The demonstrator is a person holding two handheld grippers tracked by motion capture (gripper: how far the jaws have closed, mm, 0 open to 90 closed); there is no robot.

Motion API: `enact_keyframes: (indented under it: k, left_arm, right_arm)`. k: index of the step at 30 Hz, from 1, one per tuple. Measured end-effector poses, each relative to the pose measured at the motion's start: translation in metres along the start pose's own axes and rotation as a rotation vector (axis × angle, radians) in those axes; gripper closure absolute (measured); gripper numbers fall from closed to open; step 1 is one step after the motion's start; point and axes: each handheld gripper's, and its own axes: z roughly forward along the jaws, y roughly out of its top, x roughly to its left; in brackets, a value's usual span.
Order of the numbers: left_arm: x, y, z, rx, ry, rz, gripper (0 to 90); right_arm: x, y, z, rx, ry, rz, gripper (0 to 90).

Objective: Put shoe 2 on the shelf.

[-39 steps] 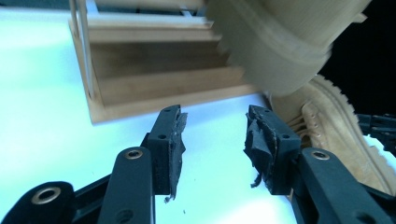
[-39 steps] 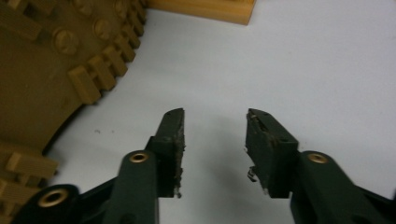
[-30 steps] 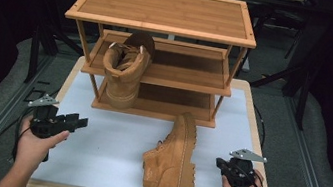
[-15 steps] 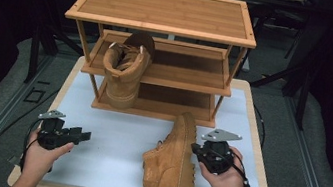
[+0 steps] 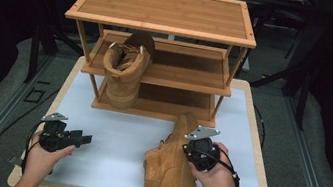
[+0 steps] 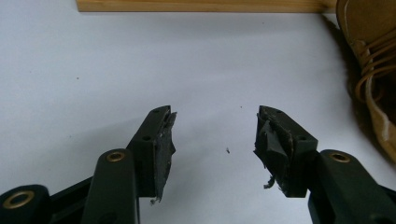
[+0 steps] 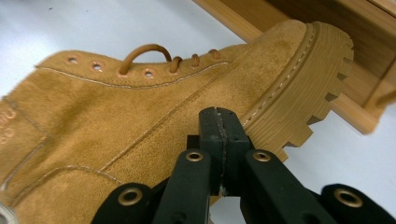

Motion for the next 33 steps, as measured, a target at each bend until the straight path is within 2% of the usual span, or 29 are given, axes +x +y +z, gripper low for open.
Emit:
enact_keyframes:
  k: [4, 8, 10, 11, 12, 13, 14, 15, 18, 19, 20, 21, 22, 23, 24, 25, 26, 27, 28, 29, 30, 33]
  left_arm:
    - [0.001, -0.001, 0.001, 0.005, 0.002, -0.003, 46.0]
    - [0.0, -0.001, 0.002, 0.006, 0.003, 0.0, 46.0]
    - [-0.001, -0.001, 0.002, 0.007, 0.001, 0.0, 46.0]
    - [-0.001, -0.001, 0.002, 0.007, 0.001, 0.001, 46.0]
    - [-0.001, -0.001, 0.002, 0.007, 0.001, 0.001, 46.0]
    - [-0.001, -0.001, 0.003, 0.007, 0.001, -0.001, 46.0]
    - [-0.001, -0.001, 0.003, 0.007, 0.001, -0.001, 46.0]
    - [0.0, 0.0, 0.003, 0.008, -0.001, -0.003, 46.0]
    - [0.0, -0.001, 0.003, 0.012, 0.0, -0.003, 46.0]
    - [0.0, -0.001, 0.003, 0.012, 0.0, -0.003, 46.0]
    - [0.0, -0.001, 0.003, 0.011, -0.001, -0.003, 46.0]
    - [0.0, -0.001, 0.003, 0.008, 0.0, -0.003, 46.0]
    - [0.0, -0.001, 0.003, 0.007, 0.001, -0.003, 46.0]
    - [0.0, -0.001, 0.003, 0.006, 0.001, -0.004, 46.0]
    - [0.001, -0.001, 0.003, 0.007, 0.003, -0.005, 46.0]
    - [0.001, -0.001, 0.004, 0.007, 0.003, -0.005, 46.0]
    - [0.001, -0.002, 0.004, 0.008, 0.002, -0.006, 46.0]
    - [0.001, -0.002, 0.005, 0.012, 0.001, -0.007, 46.0]
    - [0.001, -0.002, 0.005, 0.012, 0.001, -0.007, 46.0]
    - [0.001, -0.002, 0.005, 0.015, 0.0, -0.004, 46.0]
    - [0.001, -0.002, 0.005, 0.016, 0.0, -0.005, 46.0]
    - [0.001, -0.002, 0.005, 0.009, -0.001, -0.009, 46.0]
  right_arm:
    - [-0.014, -0.009, -0.009, -0.002, -0.029, 0.057, 90.0]
    - [-0.035, -0.025, -0.017, 0.001, -0.045, 0.161, 90.0]
    - [-0.045, -0.034, -0.019, 0.02, -0.054, 0.209, 90.0]
    - [-0.049, -0.038, -0.018, 0.026, -0.057, 0.218, 90.0]
    - [-0.053, -0.042, -0.018, 0.048, -0.066, 0.226, 90.0]
    - [-0.063, -0.049, -0.016, 0.078, -0.079, 0.264, 90.0]
    - [-0.063, -0.049, -0.016, 0.078, -0.079, 0.264, 90.0]
    - [-0.07, -0.053, -0.016, 0.076, -0.017, 0.298, 90.0]
    - [-0.09, -0.063, -0.014, 0.087, 0.067, 0.419, 90.0]
    - [-0.095, -0.066, -0.013, 0.097, 0.08, 0.448, 90.0]
    - [-0.1, -0.069, -0.01, 0.116, 0.086, 0.462, 90.0]
    - [-0.102, -0.071, -0.009, 0.13, 0.096, 0.457, 90.0]
    - [-0.103, -0.077, -0.004, 0.167, 0.038, 0.439, 90.0]
    - [-0.103, -0.077, -0.004, 0.167, 0.038, 0.439, 90.0]
    - [-0.106, -0.081, -0.003, 0.159, 0.09, 0.445, 90.0]
    - [-0.108, -0.084, -0.004, 0.134, 0.111, 0.46, 90.0]
    - [-0.109, -0.086, -0.005, 0.11, 0.116, 0.481, 88.9]
    - [-0.11, -0.088, -0.005, 0.105, 0.121, 0.464, 81.7]
    - [-0.11, -0.088, -0.005, 0.105, 0.121, 0.464, 81.7]
    - [-0.109, -0.089, -0.005, 0.107, 0.087, 0.457, 78.4]
    - [-0.109, -0.091, -0.005, 0.104, 0.039, 0.47, 75.1]
    - [-0.115, -0.094, -0.008, 0.09, 0.058, 0.486, 75.1]
